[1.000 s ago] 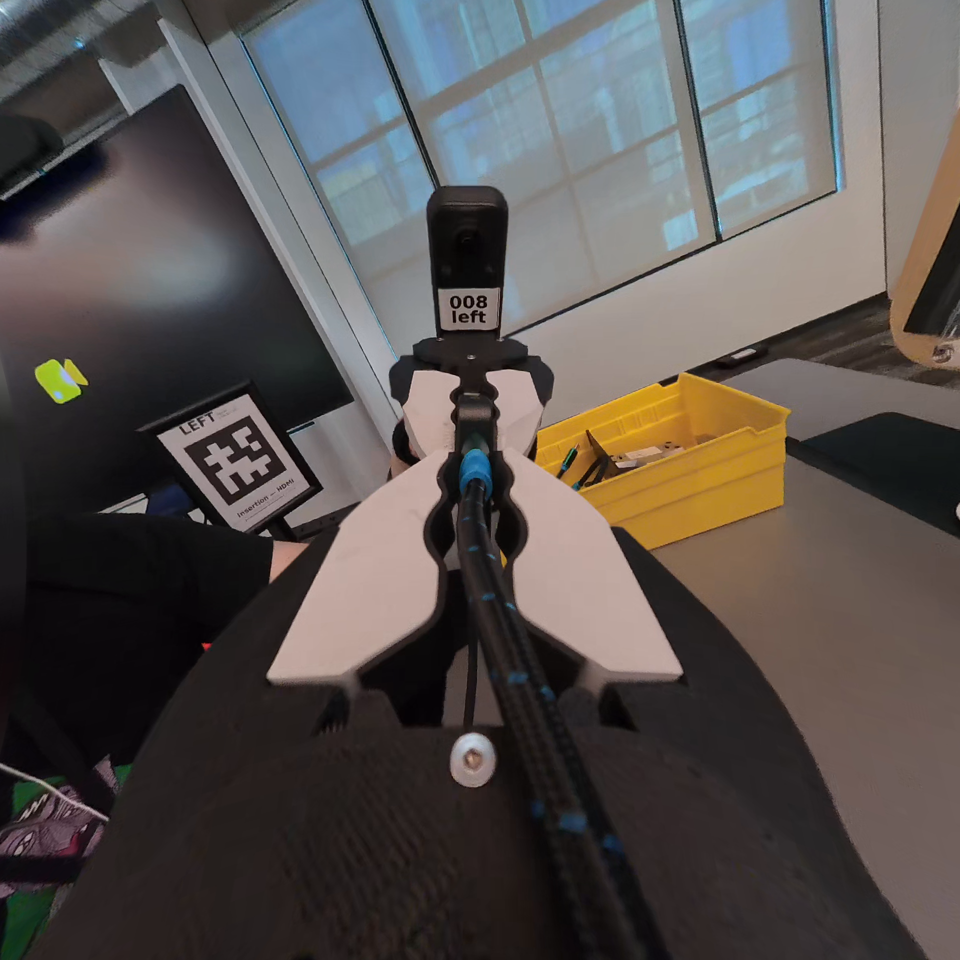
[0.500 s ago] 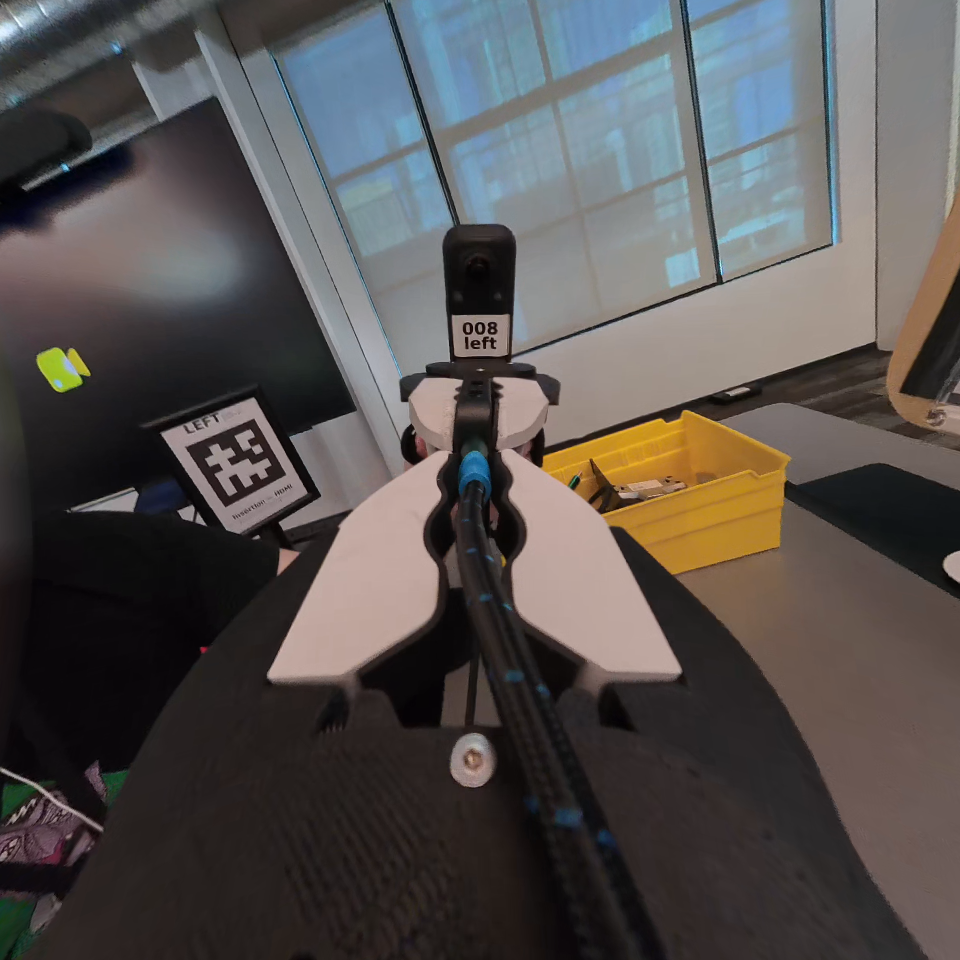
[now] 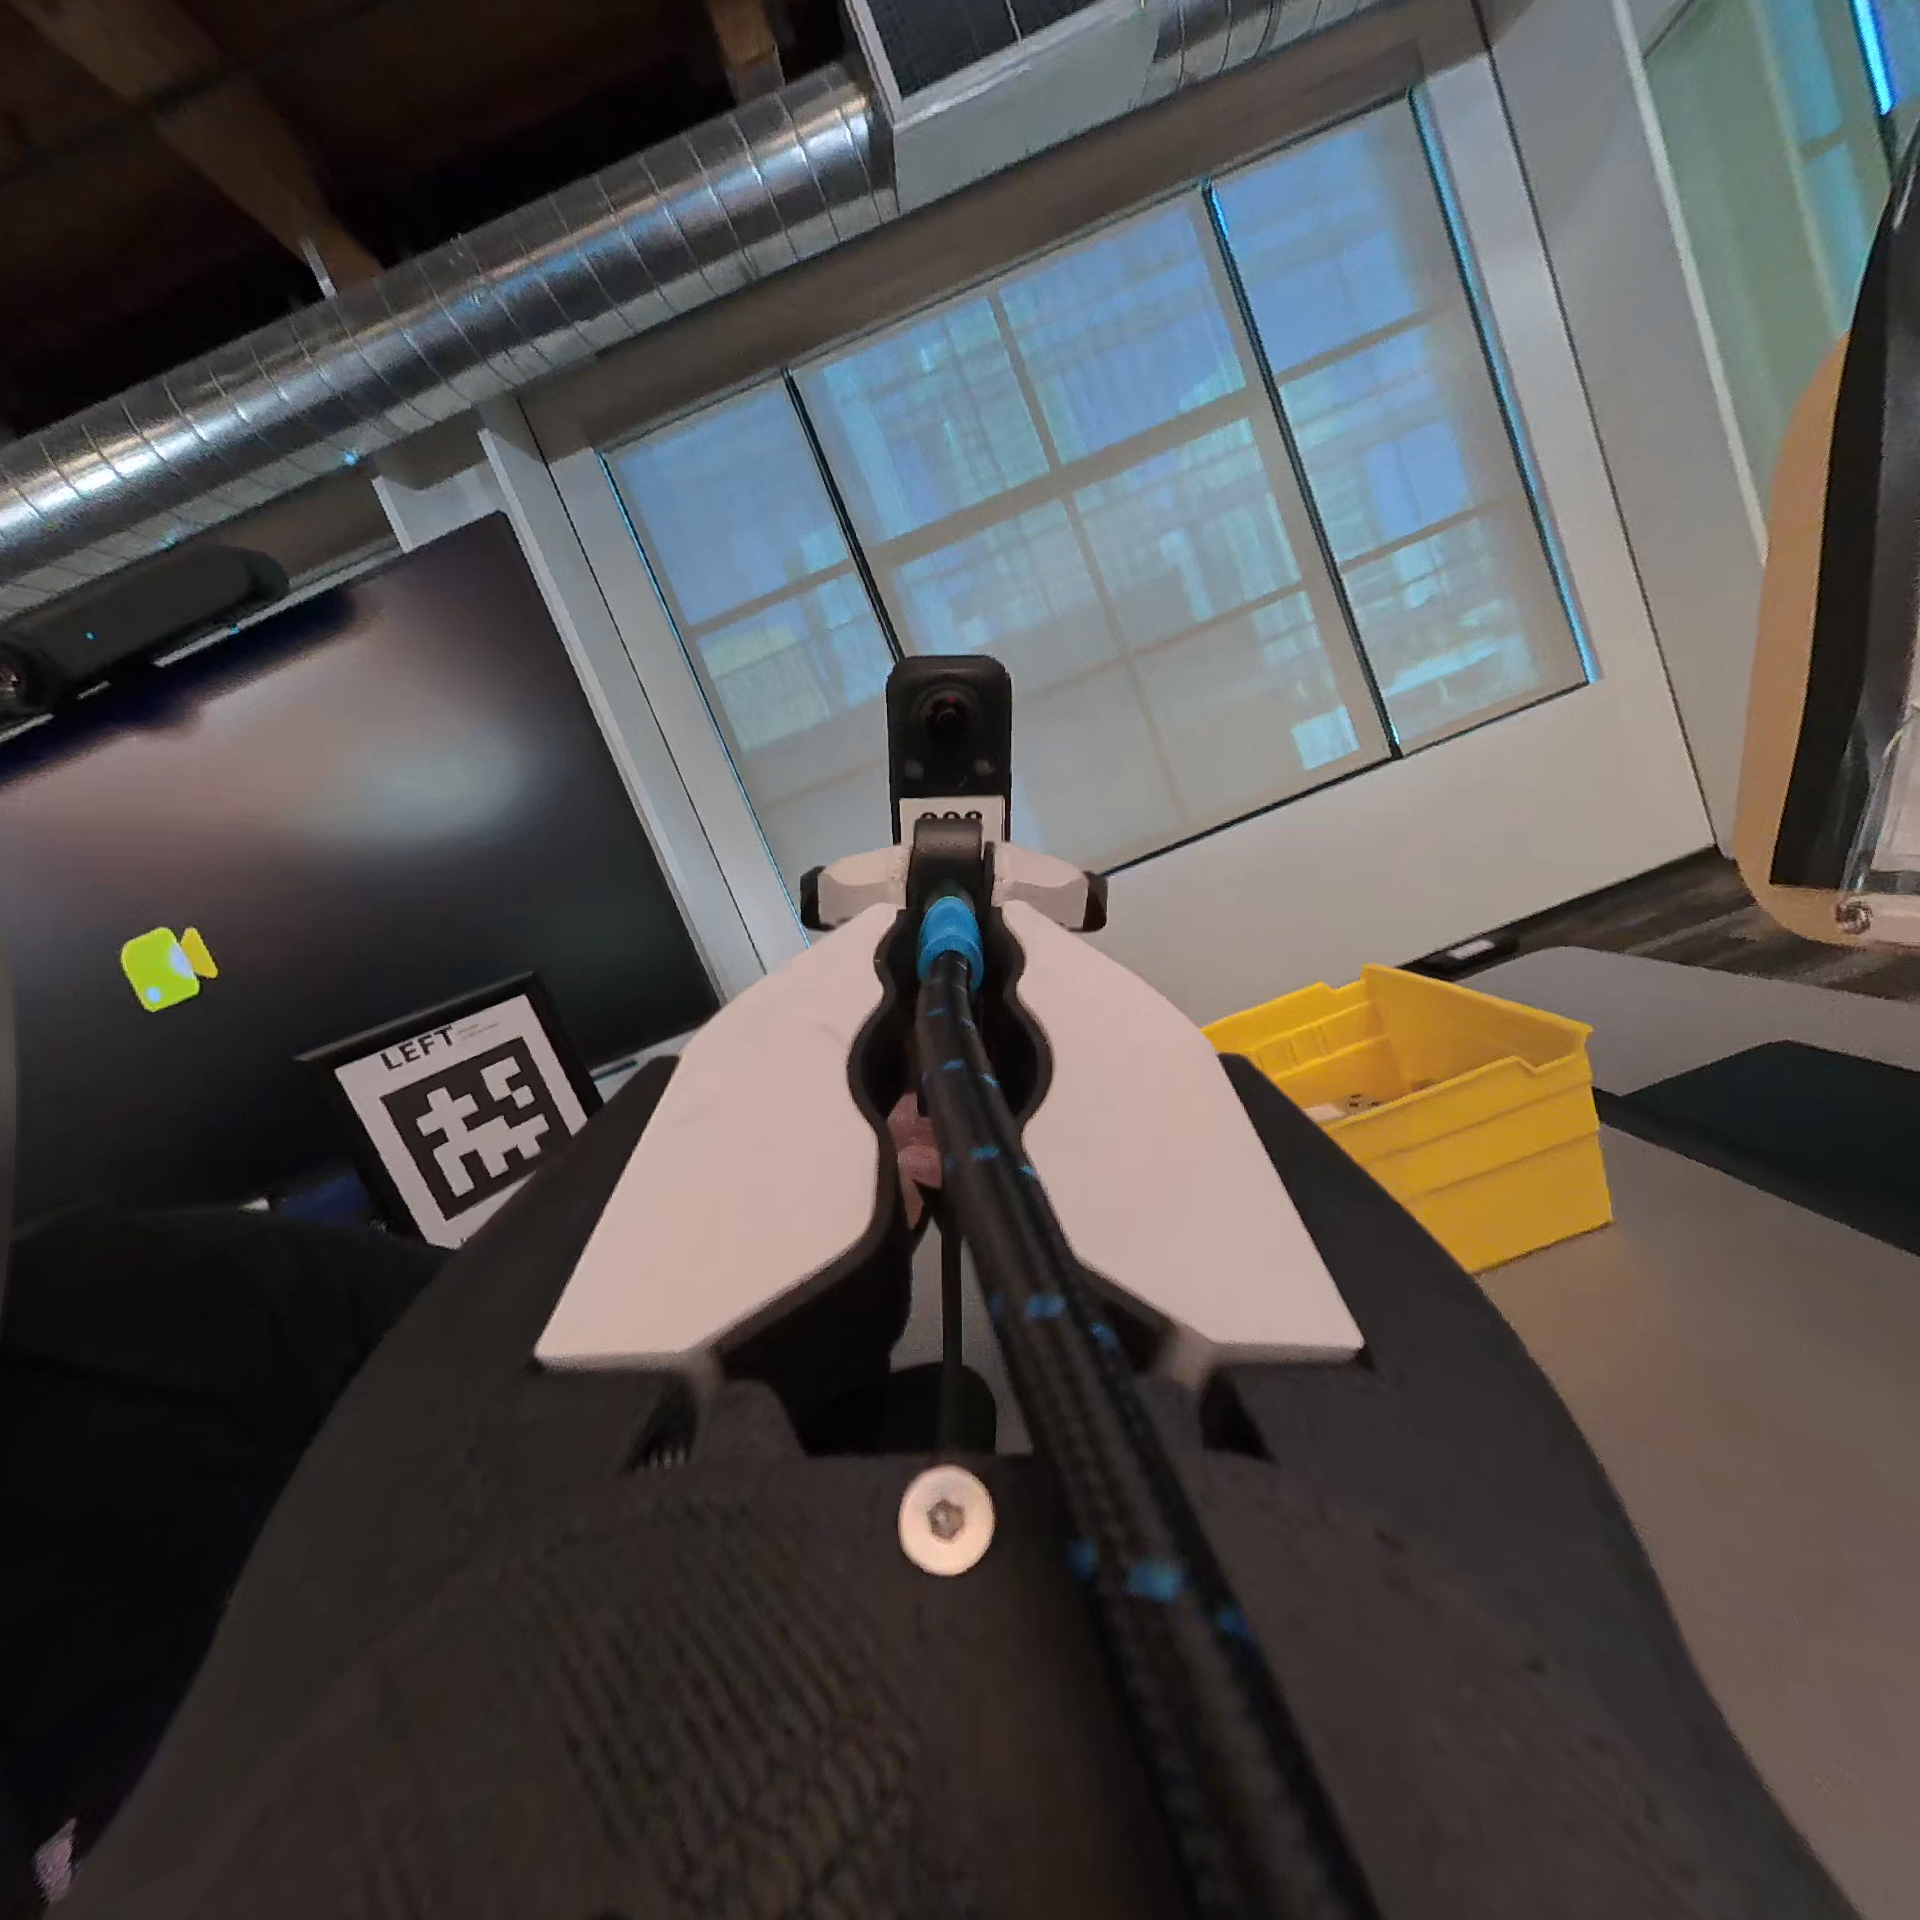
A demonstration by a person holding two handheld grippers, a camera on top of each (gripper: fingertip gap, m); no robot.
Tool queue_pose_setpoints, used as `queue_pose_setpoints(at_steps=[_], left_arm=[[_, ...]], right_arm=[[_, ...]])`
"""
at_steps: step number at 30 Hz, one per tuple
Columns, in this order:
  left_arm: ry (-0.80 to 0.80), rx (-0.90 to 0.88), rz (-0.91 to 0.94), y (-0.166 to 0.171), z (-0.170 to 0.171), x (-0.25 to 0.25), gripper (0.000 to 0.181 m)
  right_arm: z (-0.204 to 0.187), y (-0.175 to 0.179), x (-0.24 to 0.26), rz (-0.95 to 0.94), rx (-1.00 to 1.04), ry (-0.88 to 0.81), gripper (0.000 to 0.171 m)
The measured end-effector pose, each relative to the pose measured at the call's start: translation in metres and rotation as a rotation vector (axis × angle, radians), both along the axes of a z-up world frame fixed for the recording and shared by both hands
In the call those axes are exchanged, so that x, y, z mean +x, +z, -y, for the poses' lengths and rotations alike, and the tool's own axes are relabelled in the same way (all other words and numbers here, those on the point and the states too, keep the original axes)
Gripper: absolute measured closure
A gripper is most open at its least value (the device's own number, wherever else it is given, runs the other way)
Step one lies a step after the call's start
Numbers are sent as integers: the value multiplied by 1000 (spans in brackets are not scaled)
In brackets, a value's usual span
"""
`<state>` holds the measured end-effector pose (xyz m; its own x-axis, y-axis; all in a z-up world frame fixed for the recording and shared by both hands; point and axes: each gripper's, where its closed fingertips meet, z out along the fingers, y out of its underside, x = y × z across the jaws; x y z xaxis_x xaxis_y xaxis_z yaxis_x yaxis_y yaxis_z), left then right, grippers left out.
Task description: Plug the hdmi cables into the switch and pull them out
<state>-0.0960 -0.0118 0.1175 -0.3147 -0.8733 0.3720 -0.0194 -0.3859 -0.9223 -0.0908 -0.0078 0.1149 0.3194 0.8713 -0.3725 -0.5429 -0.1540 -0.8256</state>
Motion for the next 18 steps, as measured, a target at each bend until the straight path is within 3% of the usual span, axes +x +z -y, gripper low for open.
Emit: queue_pose_setpoints(at_steps=[18], left_arm=[[12,34,-57,-9,-3,1,168]], right_arm=[[-3,-8,0,87,-31,5,158]])
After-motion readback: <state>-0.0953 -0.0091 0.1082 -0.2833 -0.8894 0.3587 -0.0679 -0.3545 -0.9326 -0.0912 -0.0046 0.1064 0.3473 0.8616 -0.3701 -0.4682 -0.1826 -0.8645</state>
